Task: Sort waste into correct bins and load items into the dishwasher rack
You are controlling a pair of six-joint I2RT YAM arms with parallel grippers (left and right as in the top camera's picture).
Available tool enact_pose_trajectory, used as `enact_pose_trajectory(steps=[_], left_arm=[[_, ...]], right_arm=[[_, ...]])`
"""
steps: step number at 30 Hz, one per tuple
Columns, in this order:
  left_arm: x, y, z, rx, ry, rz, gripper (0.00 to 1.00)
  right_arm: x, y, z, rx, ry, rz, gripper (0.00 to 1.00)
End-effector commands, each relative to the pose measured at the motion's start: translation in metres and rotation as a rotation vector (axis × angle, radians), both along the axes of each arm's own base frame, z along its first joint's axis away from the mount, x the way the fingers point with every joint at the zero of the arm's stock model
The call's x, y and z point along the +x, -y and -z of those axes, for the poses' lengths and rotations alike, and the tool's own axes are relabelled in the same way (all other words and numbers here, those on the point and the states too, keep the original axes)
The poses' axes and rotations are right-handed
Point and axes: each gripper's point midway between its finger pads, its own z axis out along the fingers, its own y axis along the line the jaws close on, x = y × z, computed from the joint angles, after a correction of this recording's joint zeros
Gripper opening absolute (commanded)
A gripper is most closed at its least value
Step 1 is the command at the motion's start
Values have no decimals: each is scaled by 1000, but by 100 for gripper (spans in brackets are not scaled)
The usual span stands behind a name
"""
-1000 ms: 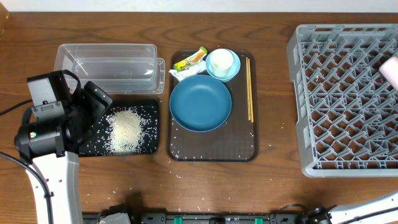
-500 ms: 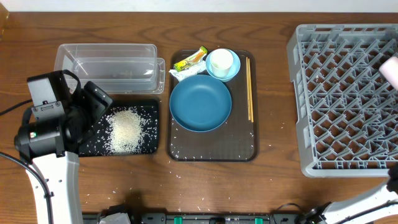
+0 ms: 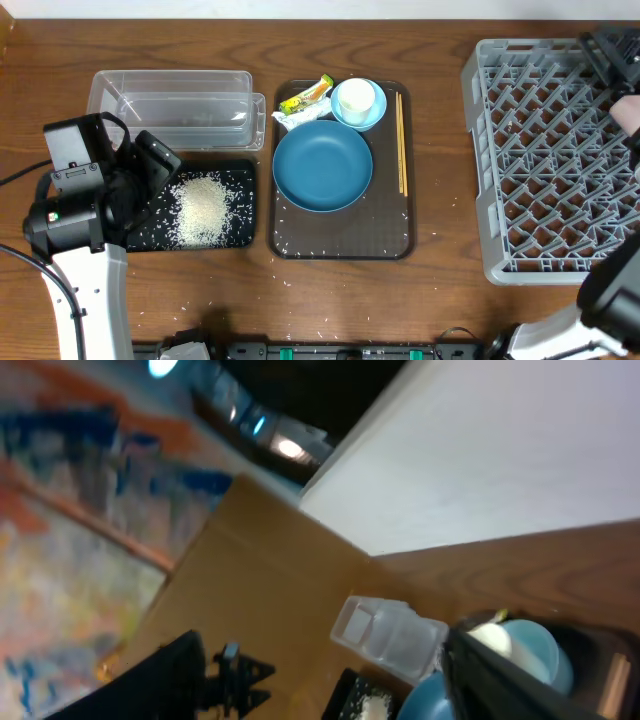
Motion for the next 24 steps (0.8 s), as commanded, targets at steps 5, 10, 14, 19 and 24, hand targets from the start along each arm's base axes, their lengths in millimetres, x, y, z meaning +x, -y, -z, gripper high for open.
enact_pose_trajectory(steps=[5,10,14,19,24], left_arm=[[1,-3,-6,10,13,-11,91],[1,-3,-6,10,13,-11,91],[1,-3,-6,10,12,-11,92],[1,-3,-6,10,12,-11,92],[1,-3,-6,10,12,-11,91]], right_arm=[[-51,-21,-67,-48,101,31,87],[-74,-9,-116,94,84,156,86],[-83,24,-138,156,104,379,90],[-84,70,-103,54,29,697,99],[-74,92,-39,-102,-115,812,99]])
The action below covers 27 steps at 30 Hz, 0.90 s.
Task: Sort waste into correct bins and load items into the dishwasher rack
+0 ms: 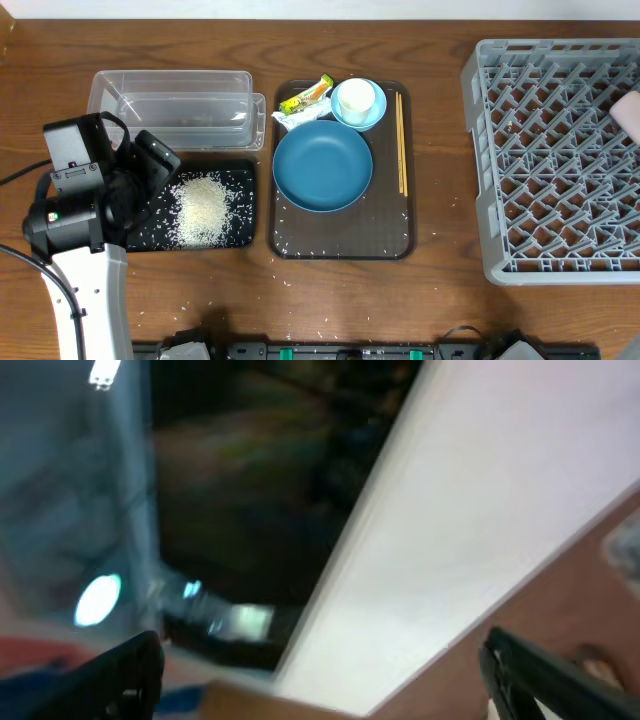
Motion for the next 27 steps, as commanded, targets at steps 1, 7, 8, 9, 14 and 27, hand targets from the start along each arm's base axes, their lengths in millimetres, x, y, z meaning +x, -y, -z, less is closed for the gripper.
enact_pose_trajectory(steps=[1,7,8,9,14,27], left_arm=[[1,-3,-5,9,10,-11,91],[1,-3,-5,9,10,-11,91],[1,-3,-5,9,10,-11,91],[1,-3,-5,9,10,-11,91],[1,-3,-5,9,10,-11,91],[1,-3,-5,9,10,-11,92]], right_arm=[[11,26,33,-319,-29,99,99],[29,43,119,-330,-307,102,99],[30,45,133,-336,-355,107,99],[31,48,149,-348,-416,116,99],[27,62,206,-485,-704,183,99],[64,41,215,-602,-778,-35,89]])
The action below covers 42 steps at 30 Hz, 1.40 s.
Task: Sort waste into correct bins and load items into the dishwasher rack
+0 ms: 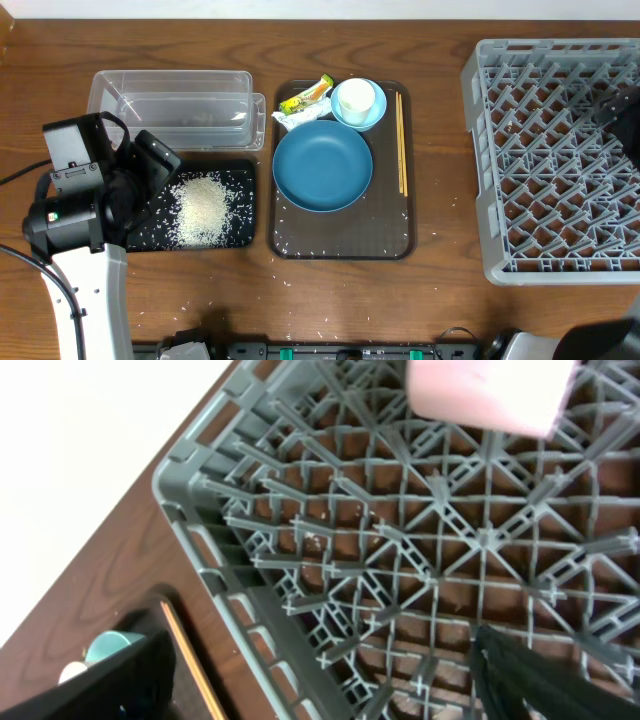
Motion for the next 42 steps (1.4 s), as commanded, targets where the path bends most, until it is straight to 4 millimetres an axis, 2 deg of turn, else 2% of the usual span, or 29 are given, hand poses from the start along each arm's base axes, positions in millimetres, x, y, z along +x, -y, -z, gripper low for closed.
enact_pose_trajectory(steps=[1,6,12,18,22,24,26,27,32,36,42], left_arm=[[1,-3,-6,9,11,-11,92],[1,-3,-6,9,11,-11,91],[1,-3,-6,9,11,-11,91],[1,-3,-6,9,11,-11,91],[1,-3,-6,9,11,-11,91],[1,-3,-6,9,11,-11,91],[1,-3,-6,9,11,-11,92],[1,-3,-6,9,11,-11,92],[1,-3,-6,9,11,-11,91],[1,-3,-6,9,11,-11,92],[1,-3,-6,9,11,-11,91]], right_arm=[[21,-6,3,16,-18,-143,86],[42,4,9,46,-76,-174,71],[50,36,8,-8,-58,-95,69],[38,75,-2,-25,18,-86,69],[31,86,-18,-5,171,-217,65],[25,97,-21,9,211,-216,58],[19,111,-17,19,224,-197,46],[17,116,-13,22,228,-201,44],[24,127,15,98,245,-223,47],[31,134,46,148,229,-225,49],[36,142,69,153,219,-240,51]])
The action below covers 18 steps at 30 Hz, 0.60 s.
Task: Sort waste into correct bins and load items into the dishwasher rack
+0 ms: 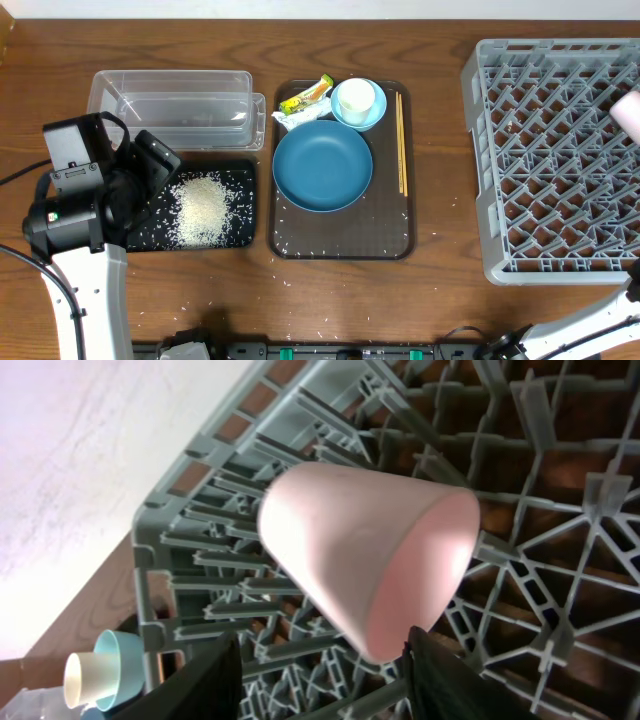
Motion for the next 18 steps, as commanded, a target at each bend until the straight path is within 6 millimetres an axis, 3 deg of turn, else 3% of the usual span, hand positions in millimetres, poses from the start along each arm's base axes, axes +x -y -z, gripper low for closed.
enact_pose_trajectory(steps=[1,9,14,18], left_arm=[[1,-3,-6,9,11,-11,92],[1,-3,-6,9,11,-11,92],[1,-3,-6,9,11,-11,91],[1,-3,-6,9,11,-11,91]], right_arm=[[4,0,-3,-10,45,-36,51],[14,-2,21,36,49,-60,49],[16,-1,21,22,57,-66,48],[18,-4,18,33,76,-77,40]])
